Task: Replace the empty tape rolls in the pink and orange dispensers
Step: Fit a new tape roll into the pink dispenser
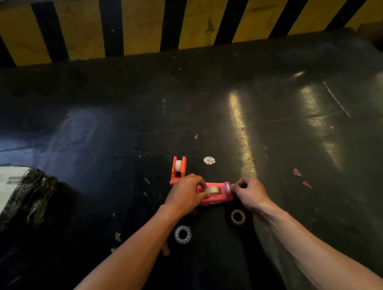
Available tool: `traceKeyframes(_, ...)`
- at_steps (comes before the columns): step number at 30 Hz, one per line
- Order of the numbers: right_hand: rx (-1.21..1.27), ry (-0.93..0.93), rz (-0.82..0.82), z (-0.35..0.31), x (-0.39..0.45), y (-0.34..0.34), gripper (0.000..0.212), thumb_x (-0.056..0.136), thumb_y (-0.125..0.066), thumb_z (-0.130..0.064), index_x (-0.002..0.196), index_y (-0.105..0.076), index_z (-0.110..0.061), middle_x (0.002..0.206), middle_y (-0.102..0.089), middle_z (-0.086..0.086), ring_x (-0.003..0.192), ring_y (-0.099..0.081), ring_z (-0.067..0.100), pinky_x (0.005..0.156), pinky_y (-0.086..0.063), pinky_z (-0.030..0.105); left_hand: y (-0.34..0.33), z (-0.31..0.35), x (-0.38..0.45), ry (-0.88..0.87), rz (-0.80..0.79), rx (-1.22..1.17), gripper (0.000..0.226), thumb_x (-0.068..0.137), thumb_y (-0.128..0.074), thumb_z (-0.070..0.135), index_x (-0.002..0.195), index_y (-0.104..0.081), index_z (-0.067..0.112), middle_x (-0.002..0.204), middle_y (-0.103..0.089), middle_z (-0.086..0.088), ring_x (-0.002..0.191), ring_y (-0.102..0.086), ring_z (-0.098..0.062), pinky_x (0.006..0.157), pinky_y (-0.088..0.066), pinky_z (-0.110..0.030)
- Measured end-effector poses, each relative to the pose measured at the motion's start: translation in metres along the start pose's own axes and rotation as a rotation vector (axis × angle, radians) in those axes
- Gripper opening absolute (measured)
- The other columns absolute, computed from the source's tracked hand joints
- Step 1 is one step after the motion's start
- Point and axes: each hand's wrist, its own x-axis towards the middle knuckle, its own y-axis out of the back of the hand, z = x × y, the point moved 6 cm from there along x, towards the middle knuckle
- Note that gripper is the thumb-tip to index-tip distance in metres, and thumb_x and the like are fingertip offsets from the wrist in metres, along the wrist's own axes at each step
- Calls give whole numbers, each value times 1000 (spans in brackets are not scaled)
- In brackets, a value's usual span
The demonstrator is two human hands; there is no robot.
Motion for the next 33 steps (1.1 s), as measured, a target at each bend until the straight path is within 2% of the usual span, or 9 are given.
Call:
traceKeyframes(4, 98, -42, -46, 15, 11, 1, 16, 79, -75, -26, 75, -68, -12, 84, -76, 14, 82, -72, 31, 81, -58, 50, 1, 2, 0, -25, -7, 8, 21, 86, -75, 26, 106, -69, 20, 110, -67, 4, 98, -64, -10, 90, -57, -36)
traceKeyframes(6, 173, -69, -55, 19, 13, 1, 15, 80, -76, -20, 74, -65, -12, 90, -76, 20, 89, -73, 37, 86, -58, 56, 2, 2, 0, -25, -16, 10, 23, 86, -75, 25, 108, -69, 20, 113, -68, 3, 101, -64, -10, 92, -56, -34)
traceKeyframes(10, 273, -118, -81, 16, 9, 1, 18, 88, -69, -7, 74, -59, -11, 92, -73, 19, 86, -70, 32, 89, -57, 50, 1, 3, 1, -39, -25, 18, 24, 88, -72, 22, 112, -68, 19, 116, -68, 2, 107, -64, -11, 95, -55, -35)
traceKeyframes(14, 378, -220, -128, 26, 10, -7, 15, 90, -68, -7, 79, -59, -8, 96, -72, 18, 89, -71, 31, 86, -59, 44, 4, 2, 4, -33, -35, 22, 28, 92, -67, 19, 120, -66, 17, 125, -66, 0, 115, -62, -14, 98, -53, -33)
traceKeyframes(17, 434, -229, -113, 31, 9, -12, 20, 92, -66, -7, 75, -56, -8, 86, -68, 16, 82, -67, 27, 80, -58, 39, 4, 1, 5, -29, -39, 24, 28, 92, -68, 20, 120, -65, 18, 125, -67, 0, 116, -62, -14, 99, -50, -30)
traceKeyframes(19, 428, -242, -96, 36, 10, -14, 19, 92, -66, -9, 76, -57, -9, 87, -68, 16, 83, -67, 26, 82, -58, 40, 4, 1, 6, -24, -39, 24, 28, 92, -67, 19, 120, -65, 18, 128, -66, -1, 119, -61, -14, 99, -47, -29)
traceKeyframes(22, 419, -276, -116, 40, 7, -17, 12, 93, -66, -14, 85, -62, -6, 90, -70, 17, 78, -68, 25, 77, -58, 38, 3, 0, 5, -19, -44, 17, 27, 92, -67, 18, 119, -65, 18, 128, -65, -1, 118, -61, -15, 100, -50, -32)
traceKeyframes(26, 431, -303, -144, 42, 3, -19, 16, 94, -66, -17, 96, -65, -1, 88, -73, 16, 76, -69, 25, 71, -58, 34, 3, -1, 4, -17, -42, 13, 27, 92, -67, 19, 119, -65, 18, 126, -66, -1, 116, -62, -15, 99, -52, -33)
traceKeyframes(33, 319, -244, -33, 38, 5, -23, 16, 95, -64, -19, 82, -63, -9, 69, -71, 12, 58, -65, 20, 62, -56, 35, 2, 0, 4, -15, -18, 18, 28, 93, -66, 17, 120, -66, 16, 126, -66, -2, 118, -61, -17, 96, -47, -28)
